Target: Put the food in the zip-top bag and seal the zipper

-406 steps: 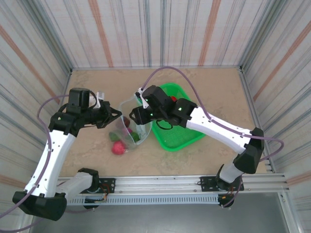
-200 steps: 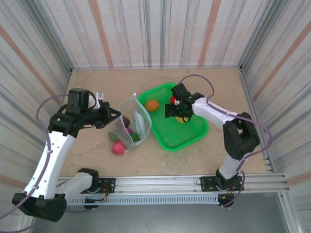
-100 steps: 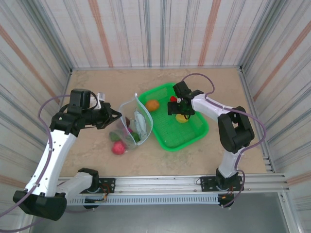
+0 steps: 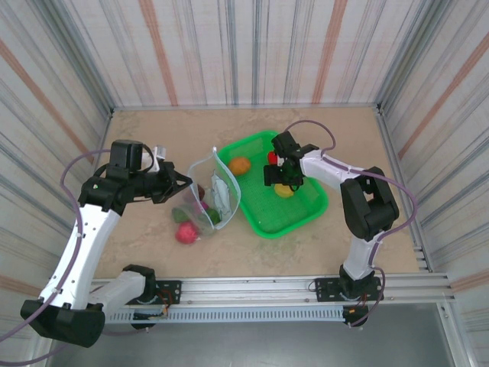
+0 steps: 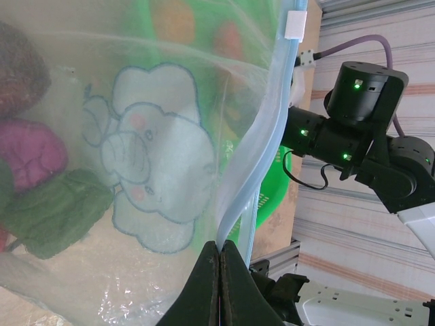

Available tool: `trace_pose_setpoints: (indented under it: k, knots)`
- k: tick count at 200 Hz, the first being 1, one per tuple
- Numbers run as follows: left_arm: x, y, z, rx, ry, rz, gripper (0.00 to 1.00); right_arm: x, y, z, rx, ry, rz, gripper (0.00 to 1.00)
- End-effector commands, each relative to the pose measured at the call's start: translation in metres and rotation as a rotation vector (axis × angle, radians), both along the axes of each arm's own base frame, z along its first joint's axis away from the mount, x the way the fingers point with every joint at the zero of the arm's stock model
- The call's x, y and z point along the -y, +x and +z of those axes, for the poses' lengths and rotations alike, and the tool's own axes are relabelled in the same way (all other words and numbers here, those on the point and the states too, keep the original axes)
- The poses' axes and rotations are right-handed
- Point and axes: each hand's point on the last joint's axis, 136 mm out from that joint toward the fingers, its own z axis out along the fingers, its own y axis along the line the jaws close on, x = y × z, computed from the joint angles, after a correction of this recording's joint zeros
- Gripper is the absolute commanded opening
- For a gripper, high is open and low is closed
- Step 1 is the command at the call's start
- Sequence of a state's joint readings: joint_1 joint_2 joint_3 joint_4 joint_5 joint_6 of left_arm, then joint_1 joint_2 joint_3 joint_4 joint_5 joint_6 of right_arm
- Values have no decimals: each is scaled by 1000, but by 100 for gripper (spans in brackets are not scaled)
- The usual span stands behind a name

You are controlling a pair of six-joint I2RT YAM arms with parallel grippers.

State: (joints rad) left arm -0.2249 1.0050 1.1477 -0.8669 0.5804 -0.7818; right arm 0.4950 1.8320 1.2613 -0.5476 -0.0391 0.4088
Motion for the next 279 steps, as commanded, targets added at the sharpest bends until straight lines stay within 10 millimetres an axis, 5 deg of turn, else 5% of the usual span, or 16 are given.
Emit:
trace_pose_setpoints:
  k: [1, 74, 125, 190, 241, 279]
  knots:
    - [1, -3, 0, 7, 5, -26, 0, 4, -10, 4, -16, 0, 14, 85]
    - [3, -3, 3, 7, -8, -27, 0, 0, -22, -1, -36, -4, 31, 67]
    - [4, -4, 2, -4, -16, -30, 0, 3, -27, -8, -45, -23, 28, 65]
    - [4, -4, 0, -6, -19, -29, 0, 3, -27, -4, -28, -29, 30, 42]
    - [4, -5, 1, -4, -18, -30, 0, 5, -23, 38, 61, 7, 9, 35]
    - [4, -5, 0, -8, -19, -28, 0, -7, -26, 101, 165, 131, 19, 36]
